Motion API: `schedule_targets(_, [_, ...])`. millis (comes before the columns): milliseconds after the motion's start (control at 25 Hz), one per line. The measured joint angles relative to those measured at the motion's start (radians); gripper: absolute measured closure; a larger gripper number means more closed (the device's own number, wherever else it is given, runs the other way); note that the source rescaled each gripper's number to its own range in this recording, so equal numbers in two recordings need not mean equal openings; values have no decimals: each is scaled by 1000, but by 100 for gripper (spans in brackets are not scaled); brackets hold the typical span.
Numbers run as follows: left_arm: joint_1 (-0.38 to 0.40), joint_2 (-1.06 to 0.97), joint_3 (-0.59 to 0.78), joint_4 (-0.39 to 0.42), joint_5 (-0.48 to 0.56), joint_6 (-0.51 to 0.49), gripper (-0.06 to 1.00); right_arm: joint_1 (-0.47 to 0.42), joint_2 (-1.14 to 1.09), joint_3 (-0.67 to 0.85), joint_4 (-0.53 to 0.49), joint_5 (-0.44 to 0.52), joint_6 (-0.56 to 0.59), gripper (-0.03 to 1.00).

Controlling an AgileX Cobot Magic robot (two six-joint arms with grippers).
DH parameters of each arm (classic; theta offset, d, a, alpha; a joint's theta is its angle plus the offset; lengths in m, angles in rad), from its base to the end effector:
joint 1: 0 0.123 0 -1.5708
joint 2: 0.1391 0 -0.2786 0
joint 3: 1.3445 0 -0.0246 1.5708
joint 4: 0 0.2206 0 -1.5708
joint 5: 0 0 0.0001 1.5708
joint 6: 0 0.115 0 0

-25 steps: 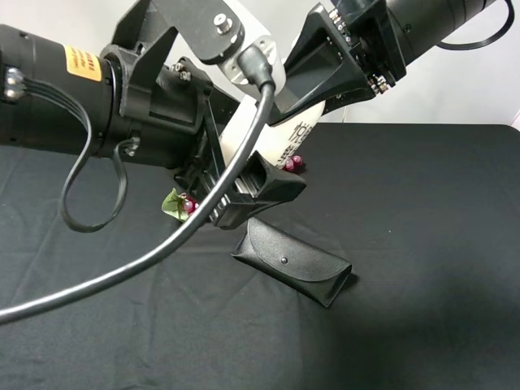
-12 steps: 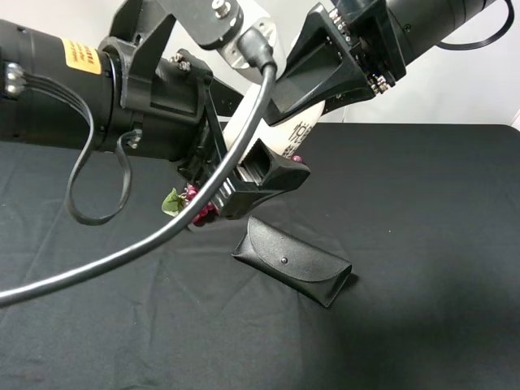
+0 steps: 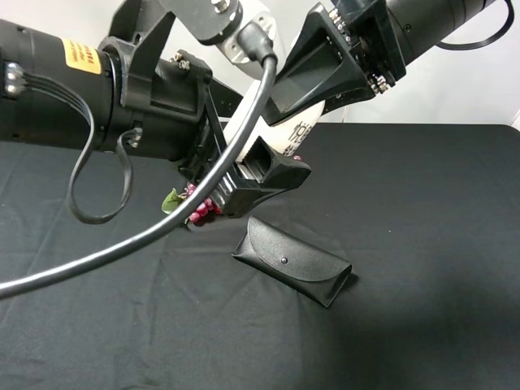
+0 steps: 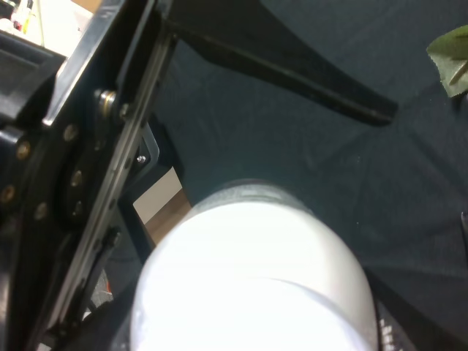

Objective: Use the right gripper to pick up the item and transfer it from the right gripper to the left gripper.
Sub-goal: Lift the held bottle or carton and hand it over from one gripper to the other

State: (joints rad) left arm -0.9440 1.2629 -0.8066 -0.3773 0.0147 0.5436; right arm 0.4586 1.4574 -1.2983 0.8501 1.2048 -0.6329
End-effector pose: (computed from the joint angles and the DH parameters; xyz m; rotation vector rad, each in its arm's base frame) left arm 0.1604 -0.2227 0.2980 1.0517 1.6887 -0.5144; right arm 0.2017 0.1896 0.3365 -1.1128 2.3232 1.1075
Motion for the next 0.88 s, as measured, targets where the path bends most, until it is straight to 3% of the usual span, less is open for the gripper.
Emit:
schedule_targets(80, [0, 0, 0, 0, 0, 0, 5, 0, 0, 0, 0, 0, 0, 93])
schedule_targets(120, [0, 0, 0, 0, 1, 0, 24, 0, 0, 0, 0, 0, 0, 93])
schedule_targets(200, [-2, 0, 0, -4, 27, -4, 85, 0, 0, 0, 2, -10, 0, 93])
schedule_targets(240, [-3, 0, -1, -4, 33, -3, 94, 0, 0, 0, 5, -9, 1, 93])
schedule_targets(880, [-4, 28, -6, -7, 12, -3, 92, 0, 1, 0, -16, -9, 3, 93])
